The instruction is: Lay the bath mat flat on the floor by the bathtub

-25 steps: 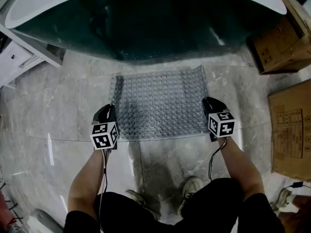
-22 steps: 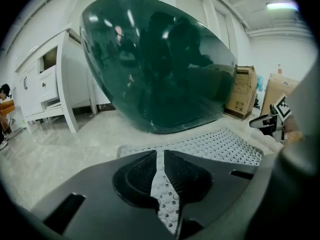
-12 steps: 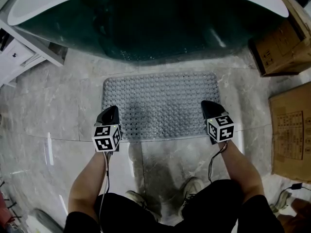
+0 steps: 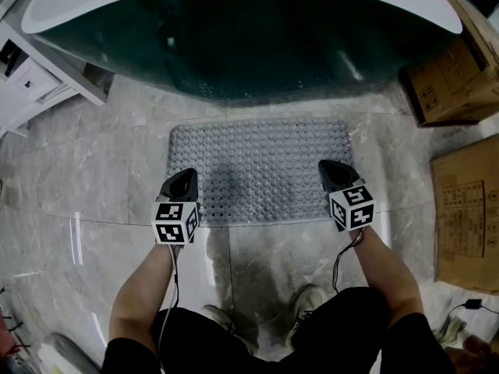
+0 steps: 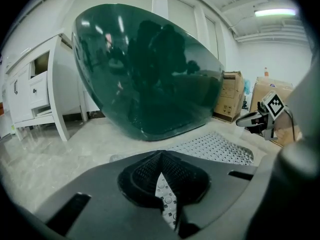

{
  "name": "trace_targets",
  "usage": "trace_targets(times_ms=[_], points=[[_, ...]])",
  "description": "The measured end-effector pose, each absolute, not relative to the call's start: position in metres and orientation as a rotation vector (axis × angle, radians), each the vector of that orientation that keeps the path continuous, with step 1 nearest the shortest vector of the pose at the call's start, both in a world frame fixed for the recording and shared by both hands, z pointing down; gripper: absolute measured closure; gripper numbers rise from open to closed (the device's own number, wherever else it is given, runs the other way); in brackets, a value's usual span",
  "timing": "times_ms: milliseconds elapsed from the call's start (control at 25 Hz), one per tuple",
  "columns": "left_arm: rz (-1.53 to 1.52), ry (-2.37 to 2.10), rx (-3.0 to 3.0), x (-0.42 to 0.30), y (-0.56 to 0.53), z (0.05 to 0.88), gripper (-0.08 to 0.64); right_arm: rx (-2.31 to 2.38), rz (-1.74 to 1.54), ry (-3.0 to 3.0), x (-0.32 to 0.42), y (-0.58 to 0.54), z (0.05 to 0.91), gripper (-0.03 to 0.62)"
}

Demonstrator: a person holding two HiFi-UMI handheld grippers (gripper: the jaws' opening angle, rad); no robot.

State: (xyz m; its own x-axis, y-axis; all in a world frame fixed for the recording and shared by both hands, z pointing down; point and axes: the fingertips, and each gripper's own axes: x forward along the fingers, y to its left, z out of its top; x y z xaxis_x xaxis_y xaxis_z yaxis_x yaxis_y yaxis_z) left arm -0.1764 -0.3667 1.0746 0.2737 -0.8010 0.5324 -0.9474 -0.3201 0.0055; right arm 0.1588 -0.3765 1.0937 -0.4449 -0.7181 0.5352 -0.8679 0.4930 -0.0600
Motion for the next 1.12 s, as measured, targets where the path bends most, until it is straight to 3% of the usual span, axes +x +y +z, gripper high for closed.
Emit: trace_targets(times_ms=[560,1120], points=[[0.514,-1.564,2.298,-0.145,-0.347,0.986,0.543,1.286,0.422,-2.328,0.138,-0.352,1.02,0.575],[0.548,-1.474,2.344,-0.132,-0.287,0.754,0.543,1.204,0.504,-2.33,0.109,-0.298,0.796,0.575]])
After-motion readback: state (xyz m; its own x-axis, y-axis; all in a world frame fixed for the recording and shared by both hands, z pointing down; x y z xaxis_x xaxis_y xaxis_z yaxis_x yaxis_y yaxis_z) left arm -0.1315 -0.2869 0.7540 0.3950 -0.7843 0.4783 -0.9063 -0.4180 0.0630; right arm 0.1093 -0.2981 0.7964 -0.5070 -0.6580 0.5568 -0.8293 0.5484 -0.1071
